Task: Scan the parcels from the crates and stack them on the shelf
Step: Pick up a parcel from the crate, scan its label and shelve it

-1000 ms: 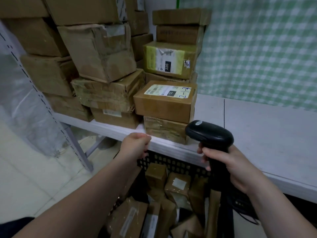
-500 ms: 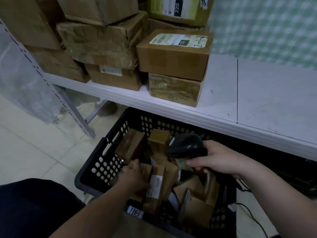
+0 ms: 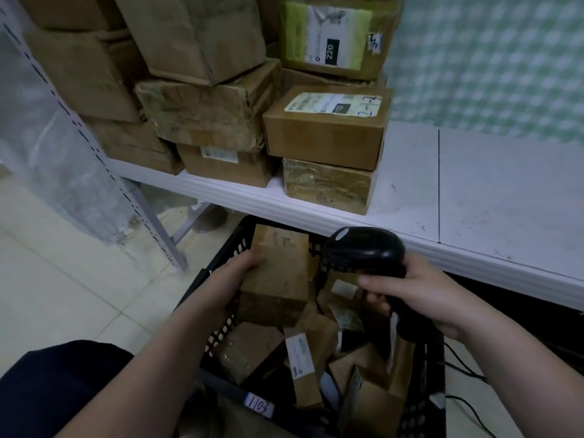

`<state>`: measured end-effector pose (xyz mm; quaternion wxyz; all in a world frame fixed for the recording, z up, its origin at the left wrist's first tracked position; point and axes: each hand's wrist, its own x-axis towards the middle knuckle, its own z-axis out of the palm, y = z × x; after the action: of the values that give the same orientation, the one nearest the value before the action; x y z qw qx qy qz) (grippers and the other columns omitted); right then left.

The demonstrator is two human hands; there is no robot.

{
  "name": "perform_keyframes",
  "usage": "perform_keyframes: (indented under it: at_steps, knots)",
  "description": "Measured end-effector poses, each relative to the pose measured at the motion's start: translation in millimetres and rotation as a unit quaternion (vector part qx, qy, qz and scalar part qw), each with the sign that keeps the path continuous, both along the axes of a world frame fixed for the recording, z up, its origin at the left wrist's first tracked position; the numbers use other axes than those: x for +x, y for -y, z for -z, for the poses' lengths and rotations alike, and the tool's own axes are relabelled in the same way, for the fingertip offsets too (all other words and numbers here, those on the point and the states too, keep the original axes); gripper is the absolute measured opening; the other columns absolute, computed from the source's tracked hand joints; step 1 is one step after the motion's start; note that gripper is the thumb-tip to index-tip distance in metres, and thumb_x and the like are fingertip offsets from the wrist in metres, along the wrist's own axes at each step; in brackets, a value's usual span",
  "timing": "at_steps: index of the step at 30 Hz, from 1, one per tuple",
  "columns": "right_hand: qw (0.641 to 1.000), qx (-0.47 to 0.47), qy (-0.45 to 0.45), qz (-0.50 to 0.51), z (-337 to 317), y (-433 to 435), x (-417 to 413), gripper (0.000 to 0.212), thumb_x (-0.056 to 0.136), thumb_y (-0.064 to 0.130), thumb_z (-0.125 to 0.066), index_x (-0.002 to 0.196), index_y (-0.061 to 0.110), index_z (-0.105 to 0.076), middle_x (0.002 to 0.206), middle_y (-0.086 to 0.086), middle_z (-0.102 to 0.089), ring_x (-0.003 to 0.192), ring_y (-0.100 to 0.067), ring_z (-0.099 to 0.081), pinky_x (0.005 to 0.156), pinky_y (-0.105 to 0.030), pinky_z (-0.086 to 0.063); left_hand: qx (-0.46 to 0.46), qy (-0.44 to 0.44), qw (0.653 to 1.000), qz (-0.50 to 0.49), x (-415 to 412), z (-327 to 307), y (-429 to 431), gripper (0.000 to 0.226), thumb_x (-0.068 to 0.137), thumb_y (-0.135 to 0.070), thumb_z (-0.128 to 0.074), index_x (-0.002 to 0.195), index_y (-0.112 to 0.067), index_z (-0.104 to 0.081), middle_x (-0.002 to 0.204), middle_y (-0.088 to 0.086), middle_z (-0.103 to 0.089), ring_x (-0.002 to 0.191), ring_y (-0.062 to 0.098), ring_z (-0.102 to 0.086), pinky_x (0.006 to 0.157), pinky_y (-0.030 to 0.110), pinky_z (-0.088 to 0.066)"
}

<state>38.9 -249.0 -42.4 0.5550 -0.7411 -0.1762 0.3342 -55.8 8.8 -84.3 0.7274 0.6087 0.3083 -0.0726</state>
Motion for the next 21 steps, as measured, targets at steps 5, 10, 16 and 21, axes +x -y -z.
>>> perform_keyframes:
  at_steps: [5,10,16,21]
  knots:
    - [0.992,0.086,-0.041,0.082,-12.5,0.5,-12.3,0.048,0.06,0.031,-0.076,0.104,0.013,-0.07,0.096,-0.007,-0.072,0.084,-0.014,-0.068,0.069,-0.03,-0.051,-0.113,0.064,0.991,-0.014,-15.2,-24.2,21.9,0.053,0.074,-0.043,-0.057,0.118,-0.013,-0.061,0.098,0.013,-0.073,0.091,0.029,-0.068,0.079,0.041,-0.051]
    - [0.983,0.133,-0.06,0.111,-17.1,-2.0,-18.5,0.044,0.064,0.026,-0.073,0.106,0.014,-0.069,0.105,-0.005,-0.072,0.097,-0.018,-0.068,0.073,-0.03,-0.051,-0.225,0.112,0.968,-0.018,-15.3,-35.5,41.8,0.053,0.081,-0.033,-0.052,0.128,-0.008,-0.054,0.113,0.02,-0.065,0.095,0.032,-0.066,0.075,0.042,-0.051]
    - [0.971,0.178,-0.073,0.142,-23.1,3.0,-15.2,0.037,0.071,0.016,-0.073,0.107,0.014,-0.066,0.101,-0.006,-0.074,0.1,-0.023,-0.069,0.088,-0.04,-0.05,-0.061,0.159,0.985,-0.002,-0.2,-39.0,63.6,0.039,0.098,-0.019,-0.051,0.134,-0.032,-0.052,0.125,0.01,-0.064,0.113,0.031,-0.063,0.093,0.054,-0.051]
    - [0.972,0.189,-0.05,0.13,-28.9,9.9,-14.6,0.037,0.072,0.015,-0.07,0.109,0.014,-0.066,0.103,-0.003,-0.074,0.1,-0.019,-0.069,0.084,-0.037,-0.051,-0.033,0.148,0.986,0.068,1.9,-53.6,83.1,0.044,0.09,-0.059,-0.053,0.123,-0.033,-0.061,0.112,0.003,-0.071,0.102,0.023,-0.069,0.084,0.044,-0.055]
